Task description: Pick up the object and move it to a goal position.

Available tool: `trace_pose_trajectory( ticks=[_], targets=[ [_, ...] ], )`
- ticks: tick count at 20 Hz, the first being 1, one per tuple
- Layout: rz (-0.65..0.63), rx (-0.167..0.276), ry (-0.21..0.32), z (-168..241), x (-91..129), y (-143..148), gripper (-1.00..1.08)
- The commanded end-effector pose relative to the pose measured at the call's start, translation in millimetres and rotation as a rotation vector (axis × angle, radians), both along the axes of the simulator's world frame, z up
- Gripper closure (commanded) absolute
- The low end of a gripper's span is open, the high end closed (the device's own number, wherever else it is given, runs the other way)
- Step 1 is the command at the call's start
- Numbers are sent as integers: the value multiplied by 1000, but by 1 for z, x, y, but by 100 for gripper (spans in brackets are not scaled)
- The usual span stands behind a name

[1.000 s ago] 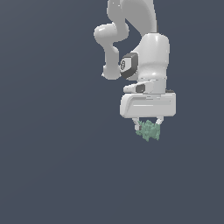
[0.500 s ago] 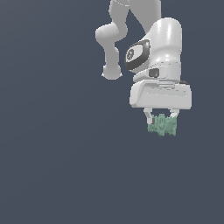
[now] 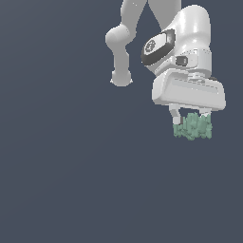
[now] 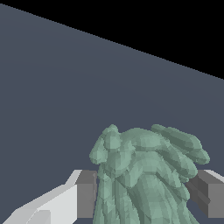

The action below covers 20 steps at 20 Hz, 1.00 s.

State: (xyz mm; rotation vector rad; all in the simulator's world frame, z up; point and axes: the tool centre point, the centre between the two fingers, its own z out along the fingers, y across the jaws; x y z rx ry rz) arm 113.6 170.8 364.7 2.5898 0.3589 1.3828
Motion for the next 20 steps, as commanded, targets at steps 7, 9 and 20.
trace_pose_trajectory(
  ticks=[7,9,20],
  targets=[
    [-8,-6,-106,41,-1,19,108],
    [-10,-8,-133,52,-1,24,108],
    [-22,-18,-273,104,-9,49,108]
  ],
)
